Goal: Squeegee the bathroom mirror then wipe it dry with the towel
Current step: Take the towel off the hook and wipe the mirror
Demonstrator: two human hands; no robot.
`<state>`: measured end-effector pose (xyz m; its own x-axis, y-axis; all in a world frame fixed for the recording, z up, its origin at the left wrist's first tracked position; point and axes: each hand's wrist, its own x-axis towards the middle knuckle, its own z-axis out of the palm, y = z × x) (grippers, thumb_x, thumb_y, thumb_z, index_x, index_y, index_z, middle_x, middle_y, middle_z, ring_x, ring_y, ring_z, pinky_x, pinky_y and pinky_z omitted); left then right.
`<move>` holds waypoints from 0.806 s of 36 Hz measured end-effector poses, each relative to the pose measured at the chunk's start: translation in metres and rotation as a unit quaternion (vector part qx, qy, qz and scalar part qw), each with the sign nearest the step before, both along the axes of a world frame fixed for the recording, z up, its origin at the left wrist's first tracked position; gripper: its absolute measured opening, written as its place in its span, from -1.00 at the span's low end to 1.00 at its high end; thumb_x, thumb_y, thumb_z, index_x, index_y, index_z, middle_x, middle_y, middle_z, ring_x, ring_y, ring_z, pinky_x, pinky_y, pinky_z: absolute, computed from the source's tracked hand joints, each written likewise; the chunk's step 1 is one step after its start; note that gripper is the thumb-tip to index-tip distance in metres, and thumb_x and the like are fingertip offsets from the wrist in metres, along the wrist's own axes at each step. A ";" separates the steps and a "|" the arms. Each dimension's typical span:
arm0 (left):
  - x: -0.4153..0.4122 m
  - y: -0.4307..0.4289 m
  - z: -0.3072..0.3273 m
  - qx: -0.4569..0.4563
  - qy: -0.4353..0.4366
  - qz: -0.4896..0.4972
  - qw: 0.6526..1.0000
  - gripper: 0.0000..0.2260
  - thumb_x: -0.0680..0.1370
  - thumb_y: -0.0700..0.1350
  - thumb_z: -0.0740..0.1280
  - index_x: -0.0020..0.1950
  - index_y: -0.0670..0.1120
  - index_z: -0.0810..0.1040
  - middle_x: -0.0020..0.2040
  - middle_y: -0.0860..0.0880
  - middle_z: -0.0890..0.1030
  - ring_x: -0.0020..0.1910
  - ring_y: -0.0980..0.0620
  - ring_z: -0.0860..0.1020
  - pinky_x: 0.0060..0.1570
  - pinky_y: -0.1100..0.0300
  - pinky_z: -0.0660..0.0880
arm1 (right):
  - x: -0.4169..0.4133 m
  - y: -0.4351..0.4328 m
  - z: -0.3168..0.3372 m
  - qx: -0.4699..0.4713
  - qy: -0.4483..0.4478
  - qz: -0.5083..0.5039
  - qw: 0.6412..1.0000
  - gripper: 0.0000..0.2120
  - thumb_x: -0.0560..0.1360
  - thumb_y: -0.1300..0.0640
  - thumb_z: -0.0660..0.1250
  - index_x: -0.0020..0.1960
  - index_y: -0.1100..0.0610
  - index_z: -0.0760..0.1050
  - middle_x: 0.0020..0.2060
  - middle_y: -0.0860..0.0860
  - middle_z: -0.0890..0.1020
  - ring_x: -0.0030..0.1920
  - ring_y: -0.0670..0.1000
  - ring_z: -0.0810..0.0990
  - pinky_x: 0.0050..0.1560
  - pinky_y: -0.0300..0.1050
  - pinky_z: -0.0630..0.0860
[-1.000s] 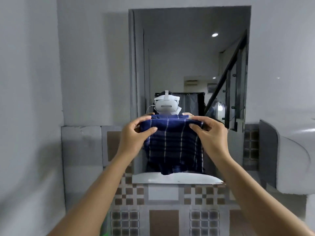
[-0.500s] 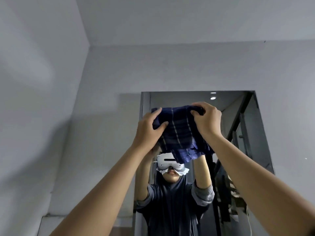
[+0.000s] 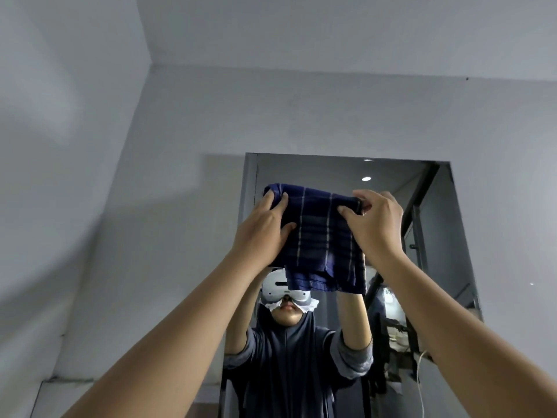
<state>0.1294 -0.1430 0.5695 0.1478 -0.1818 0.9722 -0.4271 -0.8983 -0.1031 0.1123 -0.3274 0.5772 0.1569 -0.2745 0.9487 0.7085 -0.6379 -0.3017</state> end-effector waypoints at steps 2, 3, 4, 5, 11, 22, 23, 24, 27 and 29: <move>-0.003 -0.002 0.002 -0.001 0.013 0.007 1.000 -0.47 0.57 -0.01 0.21 0.48 -0.11 0.12 0.43 -0.09 0.20 0.39 -0.04 0.25 0.24 0.09 0.35 | -0.007 0.006 -0.003 0.015 -0.025 -0.011 1.000 -0.62 0.46 0.15 0.38 0.26 0.12 0.47 0.07 0.03 0.43 0.07 -0.05 0.37 -0.03 -0.33 0.27; -0.004 -0.002 0.003 -0.003 0.021 0.009 1.000 -0.48 0.57 -0.01 0.20 0.48 -0.10 0.11 0.43 -0.09 0.20 0.38 -0.04 0.24 0.23 0.10 0.35 | -0.011 0.012 -0.005 0.018 -0.058 -0.011 0.998 -0.63 0.47 0.18 0.36 0.27 0.13 0.46 0.06 0.00 0.41 0.08 -0.06 0.37 -0.03 -0.43 0.26; -0.005 -0.002 0.004 -0.005 0.027 0.011 1.000 -0.48 0.58 0.00 0.19 0.48 -0.10 0.11 0.43 -0.09 0.20 0.38 -0.04 0.25 0.22 0.10 0.36 | -0.015 0.019 -0.008 0.012 -0.094 -0.007 0.995 -0.64 0.47 0.20 0.35 0.26 0.14 0.47 0.05 -0.02 0.41 0.07 -0.07 0.37 -0.03 -0.55 0.24; -0.006 -0.003 0.005 -0.006 0.032 0.011 0.999 -0.48 0.58 0.00 0.19 0.48 -0.10 0.12 0.42 -0.09 0.21 0.37 -0.04 0.25 0.21 0.10 0.35 | -0.018 0.029 -0.011 -0.004 -0.120 0.003 0.993 -0.66 0.48 0.23 0.32 0.26 0.16 0.48 0.06 -0.01 0.44 0.06 -0.09 0.39 -0.02 -0.64 0.21; -0.006 0.004 0.008 0.007 0.016 0.004 1.000 -0.49 0.55 -0.02 0.24 0.46 -0.08 0.19 0.40 -0.07 0.28 0.33 -0.05 0.32 0.18 0.08 0.39 | 0.004 0.063 -0.024 -0.109 0.001 0.115 0.987 -0.58 0.61 0.09 0.09 0.46 0.08 0.22 0.47 -0.01 0.23 0.47 -0.07 0.15 0.46 -0.16 0.10; 0.014 0.045 -0.059 0.012 0.035 -0.136 0.990 -0.46 0.60 0.14 0.01 0.49 0.07 -0.16 0.51 0.12 -0.15 0.46 0.25 -0.19 0.41 0.27 -0.08 | 0.039 0.069 -0.022 -0.193 0.057 -0.124 0.972 -0.41 0.58 -0.19 -0.16 0.50 0.01 -0.25 0.51 -0.01 -0.26 0.48 -0.07 -0.30 0.41 -0.14 -0.38; 0.018 0.046 -0.068 0.019 0.039 -0.115 0.992 -0.47 0.61 0.13 -0.01 0.49 0.04 -0.17 0.51 0.11 -0.18 0.45 0.24 -0.23 0.42 0.26 -0.11 | 0.040 0.071 -0.019 -0.187 0.053 -0.129 0.973 -0.40 0.58 -0.19 -0.16 0.50 0.02 -0.25 0.51 0.00 -0.25 0.49 -0.06 -0.30 0.42 -0.12 -0.37; 0.021 0.046 -0.076 0.031 0.042 -0.090 0.995 -0.46 0.61 0.13 -0.03 0.50 0.00 -0.18 0.51 0.08 -0.20 0.45 0.22 -0.26 0.45 0.22 -0.12 | 0.041 0.073 -0.015 -0.180 0.048 -0.130 0.974 -0.40 0.58 -0.20 -0.15 0.51 0.02 -0.24 0.51 0.02 -0.24 0.49 -0.05 -0.29 0.44 -0.10 -0.35; 0.028 0.045 -0.093 0.042 0.038 -0.035 0.998 -0.44 0.61 0.10 -0.01 0.50 -0.05 -0.19 0.51 0.00 -0.25 0.46 0.14 -0.29 0.45 0.18 -0.17 | 0.044 0.082 0.002 -0.162 0.031 -0.129 0.978 -0.35 0.56 -0.24 -0.13 0.51 0.04 -0.24 0.52 0.04 -0.21 0.50 -0.01 -0.28 0.44 -0.07 -0.31; 0.031 0.042 -0.101 0.033 0.027 -0.012 0.999 -0.44 0.60 0.11 -0.02 0.49 -0.08 -0.17 0.50 -0.01 -0.23 0.47 0.11 -0.27 0.42 0.22 -0.21 | 0.045 0.091 0.015 -0.163 0.032 -0.128 0.978 -0.32 0.54 -0.27 -0.12 0.51 0.03 -0.26 0.52 0.06 -0.21 0.50 0.02 -0.28 0.39 -0.10 -0.30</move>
<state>0.1600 -0.1006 0.4684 0.1940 -0.2489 0.9489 -0.4556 -0.8795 -0.1375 0.1572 -0.2366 0.5921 0.1843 0.0021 0.9829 0.4999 -0.8612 -0.0919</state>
